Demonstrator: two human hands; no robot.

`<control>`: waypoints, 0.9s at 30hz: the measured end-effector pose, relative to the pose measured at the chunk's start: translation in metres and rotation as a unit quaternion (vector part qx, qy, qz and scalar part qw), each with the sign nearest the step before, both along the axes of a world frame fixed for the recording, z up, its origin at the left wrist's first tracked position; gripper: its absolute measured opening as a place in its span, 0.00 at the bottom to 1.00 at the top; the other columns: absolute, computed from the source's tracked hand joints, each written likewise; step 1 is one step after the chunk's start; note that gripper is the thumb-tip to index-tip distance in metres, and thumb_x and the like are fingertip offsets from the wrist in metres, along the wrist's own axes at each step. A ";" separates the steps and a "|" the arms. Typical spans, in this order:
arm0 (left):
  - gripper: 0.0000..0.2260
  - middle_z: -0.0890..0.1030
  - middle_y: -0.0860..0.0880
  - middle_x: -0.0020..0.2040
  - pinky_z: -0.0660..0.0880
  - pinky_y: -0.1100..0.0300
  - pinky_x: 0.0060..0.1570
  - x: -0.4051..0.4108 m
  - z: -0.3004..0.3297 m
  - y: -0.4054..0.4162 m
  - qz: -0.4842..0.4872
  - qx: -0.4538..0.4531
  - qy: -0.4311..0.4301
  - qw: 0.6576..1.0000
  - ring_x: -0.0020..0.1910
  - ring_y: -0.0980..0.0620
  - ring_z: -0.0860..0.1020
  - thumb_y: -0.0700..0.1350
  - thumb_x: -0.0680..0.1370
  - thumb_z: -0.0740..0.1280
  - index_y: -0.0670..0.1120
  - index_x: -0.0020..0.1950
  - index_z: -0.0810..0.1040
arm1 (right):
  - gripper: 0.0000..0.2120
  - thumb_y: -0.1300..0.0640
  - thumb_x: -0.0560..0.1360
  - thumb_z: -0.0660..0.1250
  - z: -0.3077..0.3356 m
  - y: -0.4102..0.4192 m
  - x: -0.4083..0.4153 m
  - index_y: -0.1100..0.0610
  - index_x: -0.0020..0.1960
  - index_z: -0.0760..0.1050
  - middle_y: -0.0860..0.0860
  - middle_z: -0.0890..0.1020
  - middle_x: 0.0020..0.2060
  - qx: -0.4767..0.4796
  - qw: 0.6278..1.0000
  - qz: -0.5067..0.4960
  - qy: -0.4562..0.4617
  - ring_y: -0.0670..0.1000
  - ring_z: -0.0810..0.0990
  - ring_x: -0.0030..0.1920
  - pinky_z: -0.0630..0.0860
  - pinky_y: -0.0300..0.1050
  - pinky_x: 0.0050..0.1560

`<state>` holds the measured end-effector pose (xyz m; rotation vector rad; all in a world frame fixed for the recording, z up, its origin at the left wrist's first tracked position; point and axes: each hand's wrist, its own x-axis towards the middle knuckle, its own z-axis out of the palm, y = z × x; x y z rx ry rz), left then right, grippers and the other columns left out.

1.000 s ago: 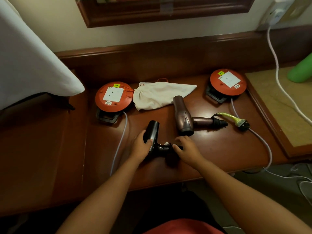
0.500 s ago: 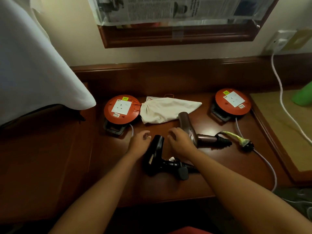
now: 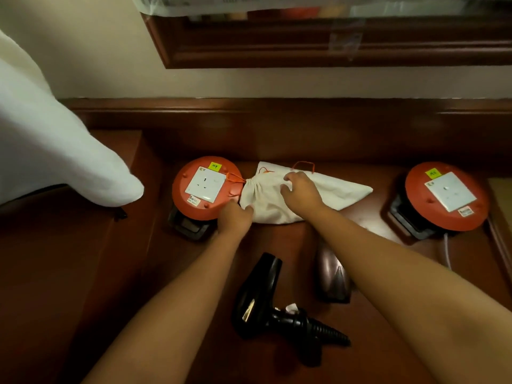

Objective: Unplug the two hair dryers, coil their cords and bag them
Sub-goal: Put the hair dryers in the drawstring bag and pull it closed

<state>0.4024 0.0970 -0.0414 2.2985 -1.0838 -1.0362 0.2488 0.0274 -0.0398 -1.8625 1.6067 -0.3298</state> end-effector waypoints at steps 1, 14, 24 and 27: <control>0.19 0.77 0.39 0.63 0.71 0.53 0.56 -0.005 -0.006 -0.004 0.014 0.001 -0.003 1.000 0.60 0.39 0.76 0.47 0.78 0.65 0.38 0.66 0.72 | 0.19 0.55 0.79 0.62 -0.004 -0.010 0.002 0.62 0.66 0.70 0.59 0.72 0.65 0.002 1.000 0.006 0.010 0.57 0.71 0.65 0.68 0.47 0.63; 0.11 0.82 0.43 0.50 0.73 0.58 0.45 -0.024 -0.021 -0.019 0.141 -0.079 0.098 0.982 0.48 0.46 0.78 0.39 0.77 0.63 0.41 0.58 0.79 | 0.11 0.54 0.78 0.61 -0.029 -0.043 0.002 0.54 0.57 0.77 0.54 0.80 0.56 0.108 0.989 -0.076 0.061 0.58 0.72 0.64 0.65 0.56 0.66; 0.08 0.79 0.48 0.51 0.77 0.51 0.50 -0.014 -0.017 0.070 -0.059 -0.151 0.049 0.986 0.50 0.47 0.78 0.40 0.75 0.64 0.47 0.52 0.80 | 0.08 0.62 0.73 0.68 -0.005 0.082 -0.070 0.58 0.51 0.82 0.53 0.80 0.47 -0.048 0.997 -0.024 -0.046 0.56 0.75 0.53 0.69 0.43 0.51; 0.02 0.78 0.45 0.46 0.75 0.51 0.47 -0.011 -0.022 0.112 -0.091 -0.103 -0.003 0.991 0.47 0.44 0.78 0.42 0.74 0.67 0.44 0.43 0.78 | 0.09 0.65 0.72 0.66 -0.013 0.131 -0.092 0.57 0.49 0.82 0.54 0.82 0.46 -0.078 0.997 -0.008 -0.010 0.57 0.76 0.52 0.65 0.38 0.50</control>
